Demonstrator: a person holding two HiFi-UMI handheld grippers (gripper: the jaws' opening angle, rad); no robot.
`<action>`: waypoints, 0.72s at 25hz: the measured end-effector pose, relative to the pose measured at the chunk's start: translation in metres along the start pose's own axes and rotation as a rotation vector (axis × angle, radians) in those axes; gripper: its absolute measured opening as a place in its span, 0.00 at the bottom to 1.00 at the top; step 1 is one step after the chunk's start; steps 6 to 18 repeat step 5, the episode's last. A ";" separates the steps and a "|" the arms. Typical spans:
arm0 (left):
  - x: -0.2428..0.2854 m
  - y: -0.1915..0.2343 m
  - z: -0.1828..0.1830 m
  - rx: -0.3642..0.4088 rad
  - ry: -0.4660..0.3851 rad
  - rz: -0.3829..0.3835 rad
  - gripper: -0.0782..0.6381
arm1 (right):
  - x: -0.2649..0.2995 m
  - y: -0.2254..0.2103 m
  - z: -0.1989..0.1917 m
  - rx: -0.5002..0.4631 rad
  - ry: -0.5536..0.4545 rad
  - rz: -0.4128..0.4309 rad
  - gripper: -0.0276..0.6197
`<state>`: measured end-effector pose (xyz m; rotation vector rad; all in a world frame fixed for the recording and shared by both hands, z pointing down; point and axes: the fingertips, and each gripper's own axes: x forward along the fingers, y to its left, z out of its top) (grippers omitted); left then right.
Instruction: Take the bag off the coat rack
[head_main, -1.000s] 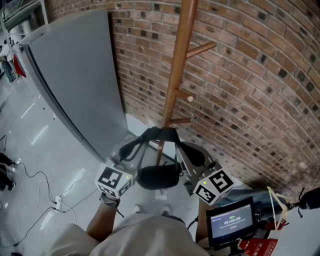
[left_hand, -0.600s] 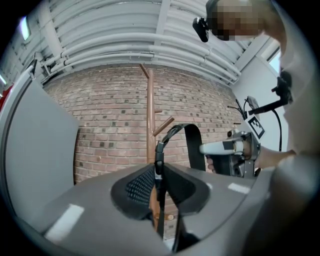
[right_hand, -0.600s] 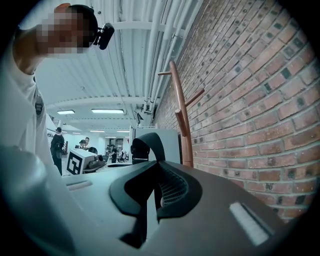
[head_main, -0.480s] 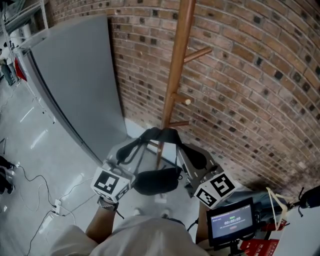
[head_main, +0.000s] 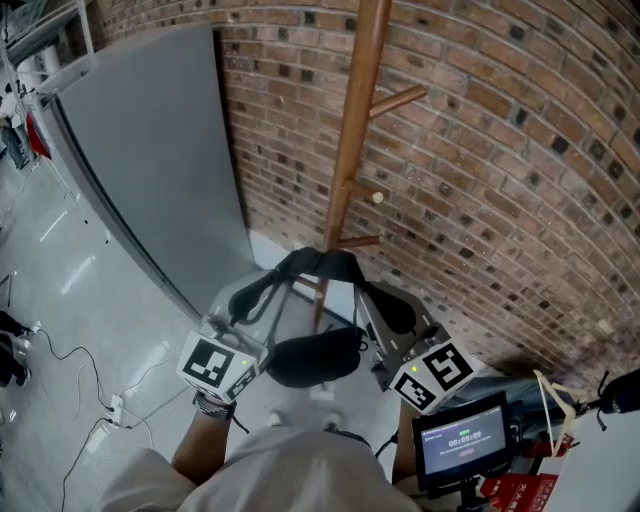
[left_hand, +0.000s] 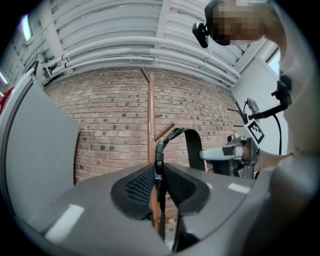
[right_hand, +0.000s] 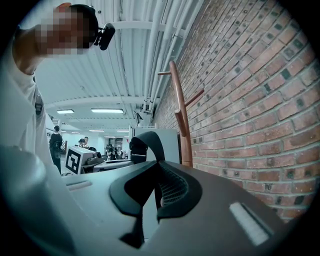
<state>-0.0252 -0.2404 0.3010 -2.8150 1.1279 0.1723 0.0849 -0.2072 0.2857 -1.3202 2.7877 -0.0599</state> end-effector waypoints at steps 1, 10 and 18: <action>0.000 0.000 0.000 0.000 -0.002 0.000 0.19 | 0.000 0.000 0.000 -0.001 0.001 -0.001 0.05; -0.001 -0.001 0.002 0.001 -0.008 -0.001 0.19 | 0.000 -0.001 0.000 -0.004 0.003 -0.001 0.05; -0.001 -0.001 0.002 0.001 -0.008 -0.001 0.19 | 0.000 -0.001 0.000 -0.004 0.003 -0.001 0.05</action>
